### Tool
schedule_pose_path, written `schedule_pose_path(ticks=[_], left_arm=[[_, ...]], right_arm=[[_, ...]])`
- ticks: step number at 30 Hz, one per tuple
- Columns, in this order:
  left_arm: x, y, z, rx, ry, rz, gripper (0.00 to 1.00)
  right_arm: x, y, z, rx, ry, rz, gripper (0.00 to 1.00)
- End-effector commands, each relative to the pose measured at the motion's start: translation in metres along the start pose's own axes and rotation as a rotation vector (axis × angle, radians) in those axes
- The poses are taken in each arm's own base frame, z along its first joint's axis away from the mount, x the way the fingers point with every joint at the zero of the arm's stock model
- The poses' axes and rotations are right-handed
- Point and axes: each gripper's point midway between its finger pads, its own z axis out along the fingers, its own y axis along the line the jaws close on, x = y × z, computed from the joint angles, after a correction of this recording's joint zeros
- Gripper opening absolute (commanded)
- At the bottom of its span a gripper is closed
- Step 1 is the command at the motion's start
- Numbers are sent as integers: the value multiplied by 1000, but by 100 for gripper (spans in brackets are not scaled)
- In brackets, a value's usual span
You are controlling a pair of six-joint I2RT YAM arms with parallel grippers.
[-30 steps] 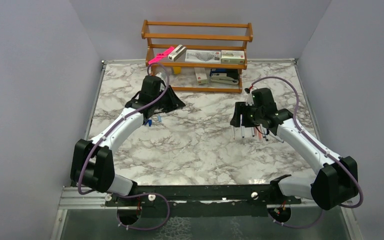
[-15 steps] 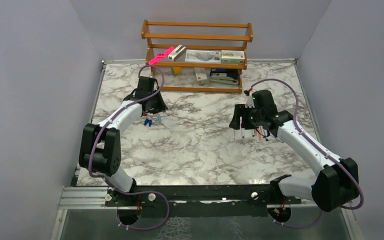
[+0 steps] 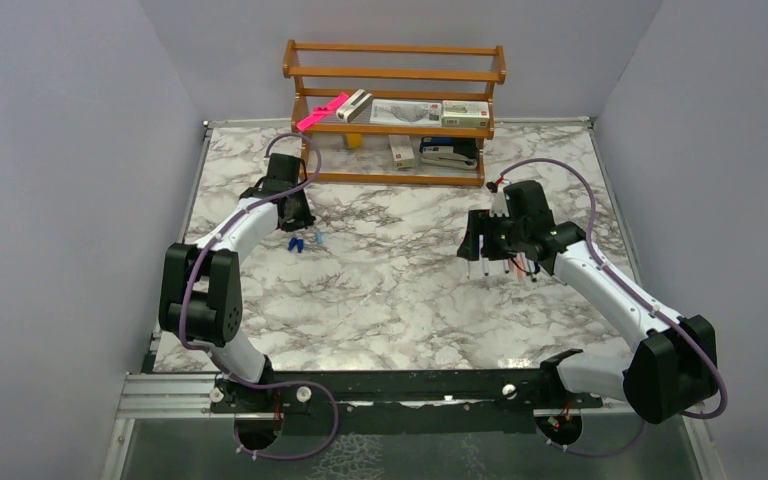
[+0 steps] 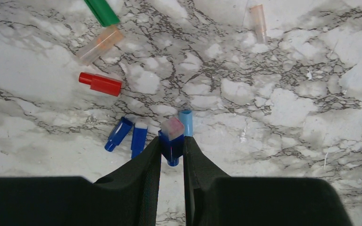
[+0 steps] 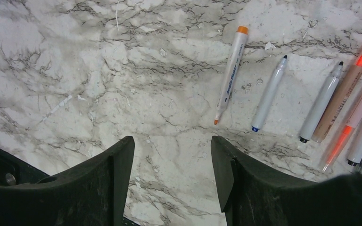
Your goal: Open the pen caps
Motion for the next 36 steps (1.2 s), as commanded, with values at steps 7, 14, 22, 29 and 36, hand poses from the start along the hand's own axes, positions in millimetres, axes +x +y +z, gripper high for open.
schedule_pose_path(ticks=[7,14,22,29,36], left_arm=[[12,23,1,-90,26,34,12],[17,21,3,-73,45,39,17],[24,25,0,-75,52,50,42],[14,22,-14,-62,0,35,58],[-13,26,-38,-87,-160,4,99]], right_arm=[[-2,2,-2,-26,-14,-10,62],[2,-1,-1,-7,1,0,62],[4,-8,1,30,6,18,63],[-5,-13,2,66,-26,21,65],[-34,-26,-1,139,-186,-9,100]])
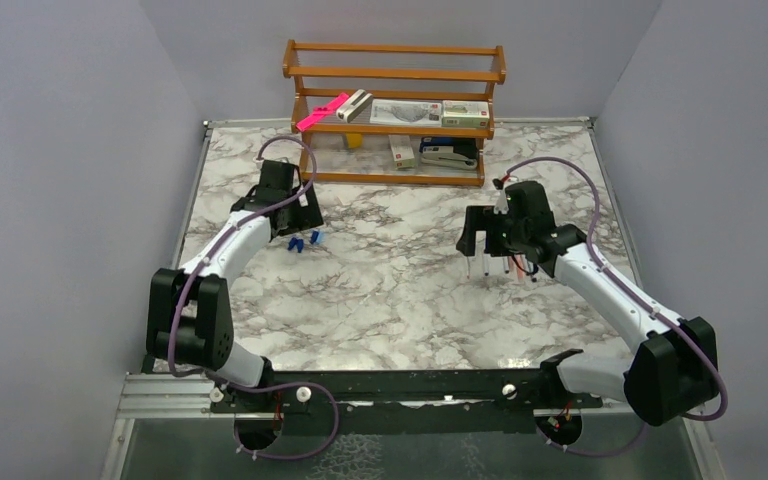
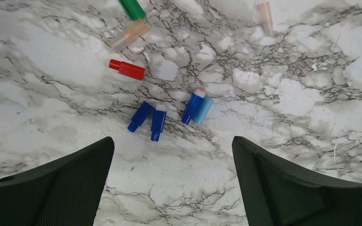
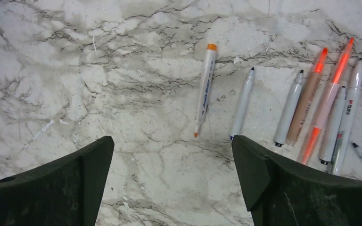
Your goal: Open the pen caps
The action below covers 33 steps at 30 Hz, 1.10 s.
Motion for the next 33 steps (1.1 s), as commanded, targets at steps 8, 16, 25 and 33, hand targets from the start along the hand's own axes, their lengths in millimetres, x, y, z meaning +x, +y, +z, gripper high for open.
schedule_pose_path(ticks=[8,16,25,33], left_arm=[[-39,19,-25,-37,-325,-14,99],[-58,23,-39,22,-641,95,99],[-28,61,-1,-68,-693,156,99],[-36,59,16,-27,-754,212,99]], right_arm=[[-54,-45,-10,199,-445,-13,100],[-54,-102,-19,394,-726,69,100],[-62,-133,-11,434,-796,27,100],[-58,-155,11,490,-804,-10,100]])
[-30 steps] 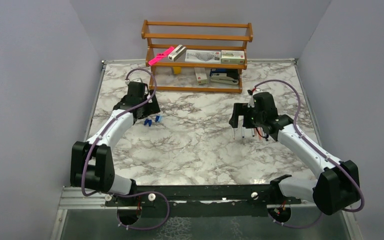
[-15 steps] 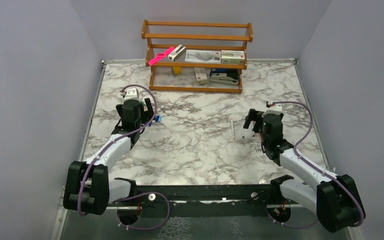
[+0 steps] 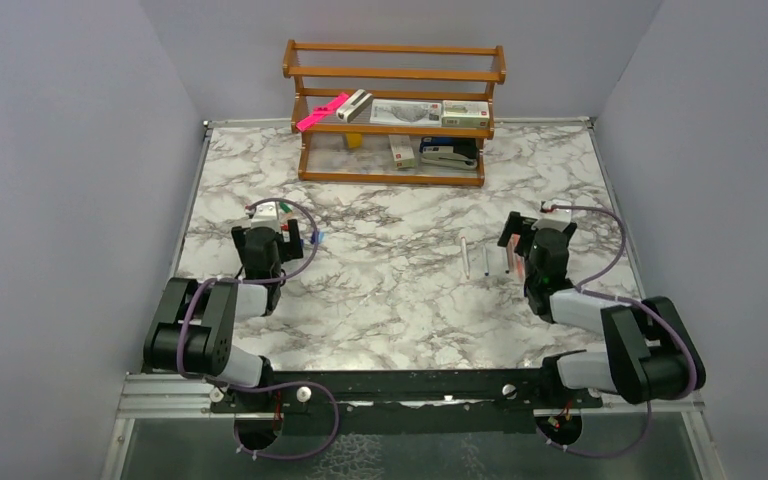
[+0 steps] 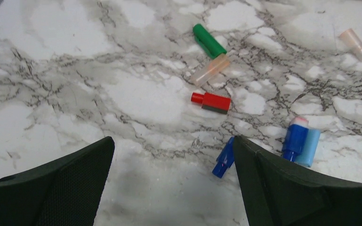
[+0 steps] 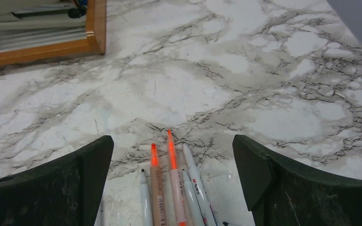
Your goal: Open the pen caps
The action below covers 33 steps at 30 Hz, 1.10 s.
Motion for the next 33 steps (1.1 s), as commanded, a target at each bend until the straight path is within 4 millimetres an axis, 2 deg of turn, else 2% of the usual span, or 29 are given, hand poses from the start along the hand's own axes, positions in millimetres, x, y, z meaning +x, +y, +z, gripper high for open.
schedule_pose_path(ticks=[1,2,3,4,7,9,12,15,20,22,24,26,28,30,32,33], left_arm=[[-50,-9,14,55,-191,13,99],[-50,-9,16,63,-188,16,99],[-50,-10,16,67,-188,17,99],[-49,-9,14,68,-189,16,99],[-52,-3,4,48,-265,0,99],[-53,2,0,39,-321,-17,99],[-47,-13,13,108,-262,32,99],[-40,-31,14,213,-256,87,99],[-39,-25,13,186,-274,69,99],[-39,-25,13,186,-273,69,99],[-39,-26,13,190,-273,69,99],[-40,-27,13,196,-273,76,99],[-39,-27,14,196,-269,76,99],[-39,-28,14,196,-269,78,99],[-40,-28,14,195,-270,78,99],[-39,-28,14,193,-267,81,99]], right_arm=[[-12,-5,16,20,-100,-1,100],[-17,-3,24,23,-114,-12,100],[-8,-2,29,24,-75,-30,100],[-10,1,36,32,-56,-32,100],[-8,-4,32,35,-103,-45,100],[-19,-3,32,22,-171,-50,100],[-9,3,37,-4,-115,-72,100],[-15,4,25,-38,-164,-61,100],[-20,14,10,-127,-236,-86,100],[-8,31,4,-246,-233,-137,100],[-20,29,-6,-238,-336,-157,100],[-4,29,3,-224,-228,-144,100],[-11,29,17,-187,-247,-158,100],[0,30,18,-196,-178,-146,100],[-9,28,16,-186,-242,-161,100],[-8,29,17,-188,-224,-149,100]])
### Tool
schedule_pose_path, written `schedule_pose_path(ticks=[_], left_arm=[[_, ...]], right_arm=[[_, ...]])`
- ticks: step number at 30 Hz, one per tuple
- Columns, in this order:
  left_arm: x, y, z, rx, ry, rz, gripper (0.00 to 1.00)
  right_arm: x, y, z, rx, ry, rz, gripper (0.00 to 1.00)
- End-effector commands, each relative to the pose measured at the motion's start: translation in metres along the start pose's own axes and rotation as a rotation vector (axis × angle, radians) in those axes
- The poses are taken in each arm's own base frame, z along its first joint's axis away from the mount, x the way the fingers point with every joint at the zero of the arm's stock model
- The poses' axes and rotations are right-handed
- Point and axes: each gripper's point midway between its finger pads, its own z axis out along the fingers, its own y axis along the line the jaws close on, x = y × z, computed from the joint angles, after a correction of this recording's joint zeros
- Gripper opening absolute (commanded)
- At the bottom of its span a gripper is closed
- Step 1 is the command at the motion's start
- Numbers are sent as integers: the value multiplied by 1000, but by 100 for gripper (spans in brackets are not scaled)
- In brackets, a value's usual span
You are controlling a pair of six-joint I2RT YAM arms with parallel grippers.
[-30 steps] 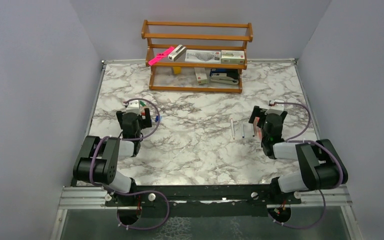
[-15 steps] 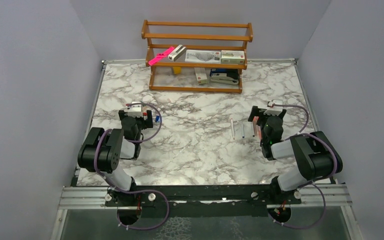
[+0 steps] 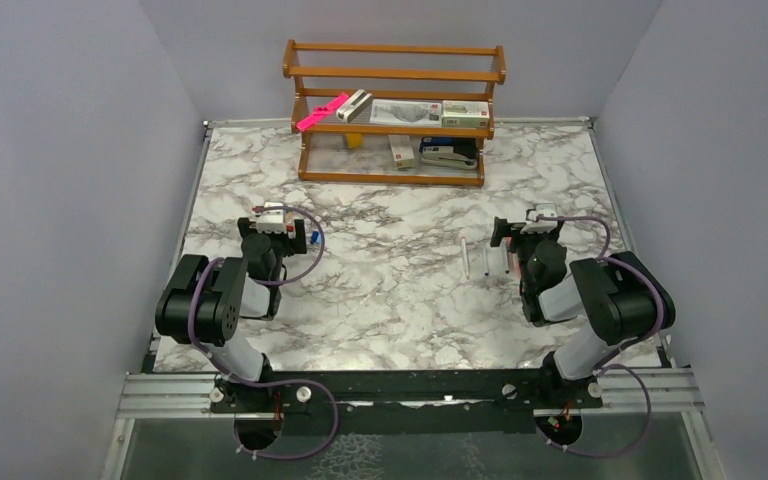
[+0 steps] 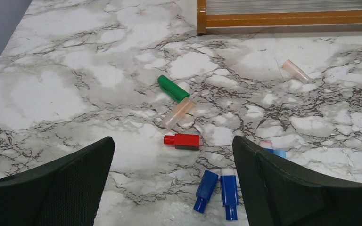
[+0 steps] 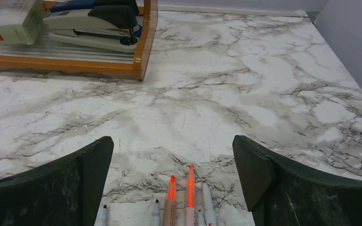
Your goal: Open the pen caps
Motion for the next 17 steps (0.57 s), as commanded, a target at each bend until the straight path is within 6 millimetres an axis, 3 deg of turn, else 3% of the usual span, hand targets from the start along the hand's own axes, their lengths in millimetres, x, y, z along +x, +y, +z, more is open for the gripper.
schedule_pose_path(ticks=[1,17], left_arm=[[-7,-4,2,20,-30,9,99],[-6,-5,4,15,-21,19,99]], right_arm=[[-3,3,2,-13,2,-11,100],[-5,2,2,-9,-23,-16,100]])
